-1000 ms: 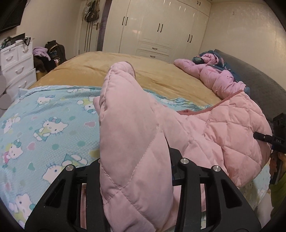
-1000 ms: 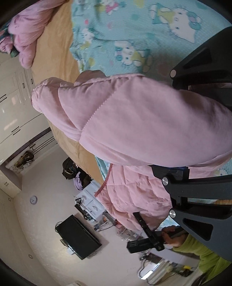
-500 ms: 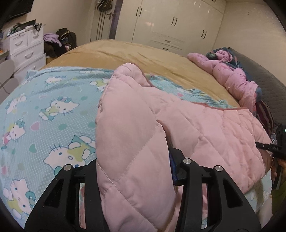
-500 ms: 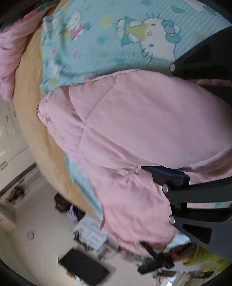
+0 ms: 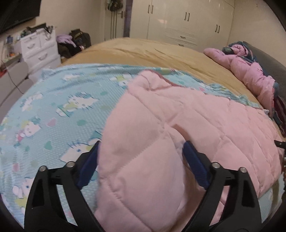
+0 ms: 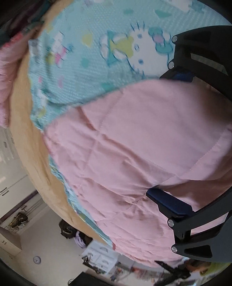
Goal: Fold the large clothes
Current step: 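Lower the folded end onto the bundle and open both tools, then draw both open tools back from the folded pink jacket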
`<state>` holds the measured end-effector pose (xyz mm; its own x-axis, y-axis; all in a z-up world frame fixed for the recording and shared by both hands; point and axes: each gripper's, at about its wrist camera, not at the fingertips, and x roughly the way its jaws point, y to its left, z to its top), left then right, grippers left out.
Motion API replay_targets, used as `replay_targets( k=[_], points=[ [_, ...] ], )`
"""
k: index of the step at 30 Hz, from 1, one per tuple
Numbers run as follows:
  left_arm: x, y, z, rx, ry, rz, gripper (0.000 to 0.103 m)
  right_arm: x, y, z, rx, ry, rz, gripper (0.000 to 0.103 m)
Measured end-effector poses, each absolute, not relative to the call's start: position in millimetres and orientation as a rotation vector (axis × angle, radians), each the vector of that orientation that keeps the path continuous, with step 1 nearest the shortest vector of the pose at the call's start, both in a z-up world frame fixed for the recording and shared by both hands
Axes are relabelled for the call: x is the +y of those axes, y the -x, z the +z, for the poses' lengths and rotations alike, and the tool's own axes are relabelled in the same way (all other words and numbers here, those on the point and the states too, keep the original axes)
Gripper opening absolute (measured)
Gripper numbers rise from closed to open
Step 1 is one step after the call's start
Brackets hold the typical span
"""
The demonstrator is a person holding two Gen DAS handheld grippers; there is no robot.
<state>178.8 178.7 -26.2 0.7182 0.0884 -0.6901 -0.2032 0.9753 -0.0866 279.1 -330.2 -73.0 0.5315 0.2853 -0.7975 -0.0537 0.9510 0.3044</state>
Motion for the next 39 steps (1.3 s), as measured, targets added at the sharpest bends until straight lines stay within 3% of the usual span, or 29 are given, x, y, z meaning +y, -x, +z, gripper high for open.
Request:
replay_targets(
  k=[3,5,11,20,26,39],
  points=[
    [180,-167,-9,0.701,0.147,0.203,0.085,-329,-264,-48,0.882,-0.191,0.171,0.099],
    [181,-159,3,0.667,0.154,0.221,0.095,-331,-254,-34,0.82,-0.179,0.158,0.099],
    [169,-133,37,0.592,0.119,0.228,0.094,-328,-209,15,0.632,-0.171,0.181,0.099],
    [133,-84,61,0.532,0.075,0.171,0.094,-296,-147,59,0.532,-0.163,0.303,0.099],
    [110,-50,55,0.528,0.062,0.15,0.094,-274,-102,55,0.525,-0.151,0.349,0.099],
    [68,3,14,0.549,0.088,0.104,0.094,-243,-43,-10,0.608,-0.07,0.331,0.099]
  ],
)
